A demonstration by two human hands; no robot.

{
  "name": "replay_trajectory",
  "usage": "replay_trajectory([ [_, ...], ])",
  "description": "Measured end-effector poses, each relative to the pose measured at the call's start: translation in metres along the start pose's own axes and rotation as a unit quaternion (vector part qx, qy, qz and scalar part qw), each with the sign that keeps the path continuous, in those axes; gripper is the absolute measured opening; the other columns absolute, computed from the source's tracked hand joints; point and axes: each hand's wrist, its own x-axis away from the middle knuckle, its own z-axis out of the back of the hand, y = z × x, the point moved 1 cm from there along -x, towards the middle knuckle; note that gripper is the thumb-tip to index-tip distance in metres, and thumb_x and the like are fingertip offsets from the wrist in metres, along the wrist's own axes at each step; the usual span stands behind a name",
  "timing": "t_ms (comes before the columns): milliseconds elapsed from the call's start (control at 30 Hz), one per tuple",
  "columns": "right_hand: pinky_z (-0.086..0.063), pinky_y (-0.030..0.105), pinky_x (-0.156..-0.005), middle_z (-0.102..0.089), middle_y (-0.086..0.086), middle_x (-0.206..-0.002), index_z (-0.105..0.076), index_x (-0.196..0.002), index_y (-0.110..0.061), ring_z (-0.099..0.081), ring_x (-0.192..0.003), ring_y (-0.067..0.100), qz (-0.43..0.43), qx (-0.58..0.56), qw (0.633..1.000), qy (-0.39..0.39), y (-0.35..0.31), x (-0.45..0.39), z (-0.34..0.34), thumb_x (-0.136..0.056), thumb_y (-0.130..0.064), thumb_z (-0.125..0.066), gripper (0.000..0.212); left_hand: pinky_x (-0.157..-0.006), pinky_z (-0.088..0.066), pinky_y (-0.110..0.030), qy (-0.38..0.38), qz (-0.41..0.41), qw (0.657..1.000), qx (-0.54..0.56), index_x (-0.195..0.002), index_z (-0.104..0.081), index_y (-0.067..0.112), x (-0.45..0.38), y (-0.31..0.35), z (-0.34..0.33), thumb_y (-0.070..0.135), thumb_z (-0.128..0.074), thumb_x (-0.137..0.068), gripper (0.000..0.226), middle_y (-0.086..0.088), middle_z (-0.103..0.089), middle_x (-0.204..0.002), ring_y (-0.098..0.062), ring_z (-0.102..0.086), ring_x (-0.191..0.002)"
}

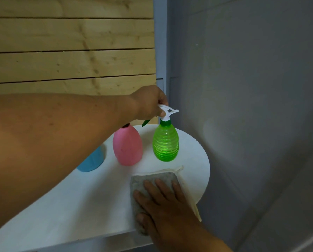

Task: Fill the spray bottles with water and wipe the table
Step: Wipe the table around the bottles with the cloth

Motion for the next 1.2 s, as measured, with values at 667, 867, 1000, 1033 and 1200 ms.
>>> replay_trajectory([
  [667,-0.062,0.038,-0.082,-0.074,-0.01,-0.118,-0.079,-0.107,-0.038,-0.073,-0.104,0.012,0.06,-0.004,0.994,0.087,-0.017,-0.035,-0.022,-0.078,-0.051,-0.039,0.051,-0.06,-0.038,-0.018,-0.066,0.032,0.988,-0.134,-0.111,-0.077,0.016,0.031,-0.077,0.062,0.022,-0.078,-0.089,0.022,0.013,-0.063,-0.078,-0.004,-0.056,-0.072],
  [867,-0.017,0.049,-0.119,-0.031,0.006,-0.16,-0.035,-0.153,-0.019,-0.03,-0.147,0.026,0.033,-0.045,0.998,-0.01,-0.036,-0.124,-0.032,-0.097,-0.038,-0.045,0.06,-0.064,-0.044,-0.02,-0.03,0.026,0.991,-0.125,-0.109,-0.077,0.019,0.027,-0.063,0.112,0.024,-0.077,-0.09,0.019,0.012,-0.068,-0.082,-0.004,-0.06,-0.077],
  [1000,-0.011,0.058,-0.118,-0.021,0.008,-0.162,-0.026,-0.155,-0.016,-0.022,-0.146,0.035,0.049,-0.014,0.999,-0.01,-0.03,-0.191,-0.031,-0.101,-0.035,-0.045,0.061,-0.068,-0.047,-0.022,-0.005,0.022,0.992,-0.126,-0.108,-0.076,0.023,0.026,-0.063,0.125,0.027,-0.078,-0.09,0.018,0.009,-0.07,-0.088,-0.005,-0.062,-0.081],
  [1033,-0.008,0.063,-0.117,-0.02,0.007,-0.162,-0.026,-0.155,-0.017,-0.018,-0.147,0.038,0.052,-0.011,0.998,-0.015,-0.027,-0.201,-0.028,-0.102,-0.035,-0.043,0.058,-0.066,-0.046,-0.021,0.0,0.023,0.991,-0.128,-0.108,-0.076,0.024,0.026,-0.064,0.124,0.027,-0.077,-0.09,0.018,0.01,-0.07,-0.088,-0.004,-0.061,-0.08],
  [1200,-0.002,0.06,-0.112,-0.015,0.005,-0.166,-0.036,-0.154,-0.018,-0.005,-0.146,0.029,0.109,0.001,0.994,-0.017,-0.028,-0.181,-0.024,-0.107,-0.031,-0.035,0.049,-0.066,-0.045,-0.023,-0.008,0.02,0.991,-0.134,-0.113,-0.076,0.017,0.026,-0.071,0.108,0.022,-0.077,-0.091,0.023,0.01,-0.068,-0.086,-0.008,-0.06,-0.079],
])
